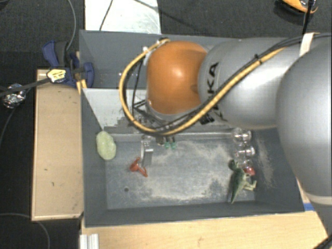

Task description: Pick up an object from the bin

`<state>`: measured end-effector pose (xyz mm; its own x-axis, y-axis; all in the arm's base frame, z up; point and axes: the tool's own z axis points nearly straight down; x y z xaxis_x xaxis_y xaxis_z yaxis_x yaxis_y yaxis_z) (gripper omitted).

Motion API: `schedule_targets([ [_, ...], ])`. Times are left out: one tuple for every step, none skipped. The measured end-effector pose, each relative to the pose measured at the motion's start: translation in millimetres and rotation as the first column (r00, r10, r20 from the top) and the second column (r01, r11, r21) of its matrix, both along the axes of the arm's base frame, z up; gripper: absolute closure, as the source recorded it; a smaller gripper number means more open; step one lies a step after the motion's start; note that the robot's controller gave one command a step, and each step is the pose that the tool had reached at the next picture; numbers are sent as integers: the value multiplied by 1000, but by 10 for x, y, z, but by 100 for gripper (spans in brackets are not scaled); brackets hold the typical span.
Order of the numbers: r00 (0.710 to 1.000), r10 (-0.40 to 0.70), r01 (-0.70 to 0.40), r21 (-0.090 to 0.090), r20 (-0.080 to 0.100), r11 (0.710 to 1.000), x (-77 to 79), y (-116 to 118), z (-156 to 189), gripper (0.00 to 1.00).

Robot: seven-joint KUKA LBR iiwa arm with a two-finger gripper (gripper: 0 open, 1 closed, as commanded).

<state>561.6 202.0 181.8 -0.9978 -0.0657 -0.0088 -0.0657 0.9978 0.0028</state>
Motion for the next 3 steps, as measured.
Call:
schedule_targets([
  [976, 217, -217, -2, -6, 976, -43, -51, -396, 0],
  [946, 326, -326, -3, -4, 946, -36, -31, -521, 0],
  [962, 273, -273, -1, -2, 962, -144, -215, -598, 0],
])
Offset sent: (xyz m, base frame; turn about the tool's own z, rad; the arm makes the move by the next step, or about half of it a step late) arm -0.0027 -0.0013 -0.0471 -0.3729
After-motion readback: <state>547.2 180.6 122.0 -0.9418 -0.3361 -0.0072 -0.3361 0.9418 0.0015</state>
